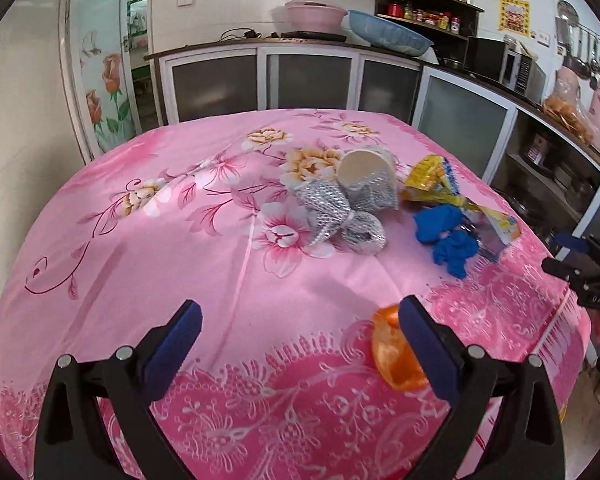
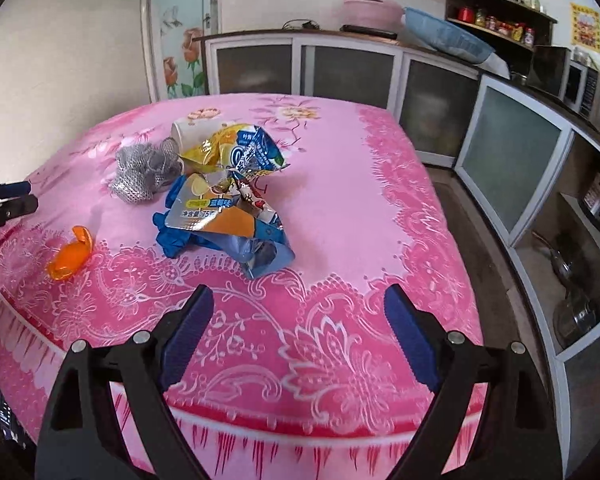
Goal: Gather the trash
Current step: 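Move both open tools back over the table toward the remaining trash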
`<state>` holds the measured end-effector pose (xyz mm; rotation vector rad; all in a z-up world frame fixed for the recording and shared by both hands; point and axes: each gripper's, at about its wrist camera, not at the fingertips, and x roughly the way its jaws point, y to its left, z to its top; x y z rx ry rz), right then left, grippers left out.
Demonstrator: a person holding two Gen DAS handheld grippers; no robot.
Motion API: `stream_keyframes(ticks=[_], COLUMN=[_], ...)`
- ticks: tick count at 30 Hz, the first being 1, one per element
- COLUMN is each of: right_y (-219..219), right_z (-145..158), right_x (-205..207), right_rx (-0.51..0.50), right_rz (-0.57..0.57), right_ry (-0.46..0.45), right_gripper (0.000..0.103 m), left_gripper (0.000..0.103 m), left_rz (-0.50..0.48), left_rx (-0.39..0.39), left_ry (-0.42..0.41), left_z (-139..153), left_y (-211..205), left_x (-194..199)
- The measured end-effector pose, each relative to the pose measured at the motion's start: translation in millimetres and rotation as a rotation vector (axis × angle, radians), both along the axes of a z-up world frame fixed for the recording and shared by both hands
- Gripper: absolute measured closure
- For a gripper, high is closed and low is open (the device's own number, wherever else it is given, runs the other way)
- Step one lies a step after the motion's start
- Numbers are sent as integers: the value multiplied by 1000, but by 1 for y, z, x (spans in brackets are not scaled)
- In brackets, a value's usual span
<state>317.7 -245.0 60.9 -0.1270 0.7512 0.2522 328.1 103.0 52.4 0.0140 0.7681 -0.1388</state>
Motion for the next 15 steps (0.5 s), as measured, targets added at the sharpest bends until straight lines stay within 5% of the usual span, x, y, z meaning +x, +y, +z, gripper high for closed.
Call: stream_keyframes(ticks=[15], right_y=[26], right_z=[-14], right_x=[43], right_rx=[-66], right_rz=[59], right_ry=[25], right_gripper=[20], left_gripper=[8], left_rz=[-20], left_rx=[35], left_ry=[32], left_z=[-9], left_y=[-3], left_x=[39])
